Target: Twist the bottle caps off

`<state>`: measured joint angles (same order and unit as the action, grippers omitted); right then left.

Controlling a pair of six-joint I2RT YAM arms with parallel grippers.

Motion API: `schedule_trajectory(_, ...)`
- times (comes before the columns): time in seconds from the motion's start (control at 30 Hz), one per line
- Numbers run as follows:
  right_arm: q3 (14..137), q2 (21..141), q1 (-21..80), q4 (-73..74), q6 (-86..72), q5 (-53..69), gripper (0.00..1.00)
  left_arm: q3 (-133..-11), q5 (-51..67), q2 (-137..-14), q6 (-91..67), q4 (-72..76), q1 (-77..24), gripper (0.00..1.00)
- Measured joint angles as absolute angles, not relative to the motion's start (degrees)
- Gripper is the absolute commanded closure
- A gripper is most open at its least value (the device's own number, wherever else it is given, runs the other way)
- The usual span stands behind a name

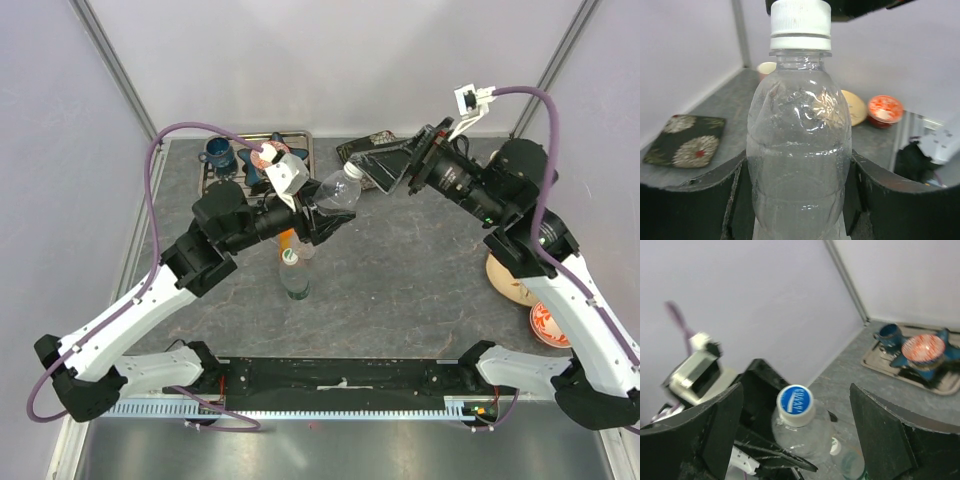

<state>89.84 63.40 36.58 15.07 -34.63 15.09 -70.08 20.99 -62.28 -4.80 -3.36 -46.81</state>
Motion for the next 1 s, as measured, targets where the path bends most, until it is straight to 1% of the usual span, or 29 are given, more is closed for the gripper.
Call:
schedule_trajectory(0.13, 89.84, 65.32, 36.60, 19.53, -36.40, 9.69, 0.10, -68.71, 6.63, -61.87, -0.03, -3.42, -51.20, 0.59)
schedule_trajectory(0.2, 89.84, 66.15, 36.60, 21.02, -37.06, 8.05, 0.11, -68.23, 1.06, -61.95, 1.74, -3.75, -53.01, 0.59)
schedule_trajectory(0.3, 89.84, 66.78, 36.84, 22.02, -37.78, 6.63, 0.15, -68.05, -5.21, -62.11, 4.10, -4.16, -55.16, 0.59)
schedule_trajectory(0.43, 90.11, 67.40, 37.19, 22.02, -38.17, 5.96, 0.22, -68.05, -10.15, -62.52, 6.07, -4.14, -56.55, 0.59)
schedule_trajectory(0.57, 90.21, 68.47, 37.69, 21.98, -38.35, 5.72, 0.27, -68.05, -12.32, -63.16, 7.03, -4.16, -57.12, 0.59)
schedule_trajectory(0.67, 90.21, 69.23, 37.82, 21.96, -38.41, 5.67, 0.32, -68.05, -13.28, -63.57, 7.40, -4.19, -57.32, 0.59)
schedule_trajectory(0.7, 90.21, 69.43, 37.95, 21.96, -38.39, 5.67, 0.39, -68.05, -13.45, -63.66, 7.46, -4.19, -57.36, 0.59)
schedule_trajectory(0.77, 90.21, 69.69, 38.13, 21.96, -38.39, 5.56, 0.48, -68.05, -13.47, -63.79, 7.62, -4.19, -57.41, 0.59)
schedule_trajectory(0.8, 90.19, 69.73, 38.15, 21.93, -38.44, 5.54, 0.56, -68.05, -13.47, -63.86, 7.64, -4.19, -57.41, 0.59)
schedule_trajectory(0.87, 90.15, 69.71, 38.26, 21.67, -38.70, 5.63, 0.64, -68.05, -13.47, -63.92, 7.79, -4.27, -57.41, 0.59)
schedule_trajectory(0.9, 90.15, 69.71, 38.44, 21.41, -38.70, 5.65, 0.72, -68.03, -13.47, -64.03, 7.84, -4.27, -57.41, 0.59)
schedule_trajectory(0.97, 89.97, 69.63, 38.50, 21.28, -38.76, 5.50, 0.83, -68.03, -13.50, -64.07, 7.86, -4.21, -57.41, 0.59)
schedule_trajectory(1.0, 89.76, 69.58, 38.50, 21.10, -38.85, 5.52, 0.90, -68.03, -13.52, -64.07, 7.86, -4.19, -57.41, 0.59)
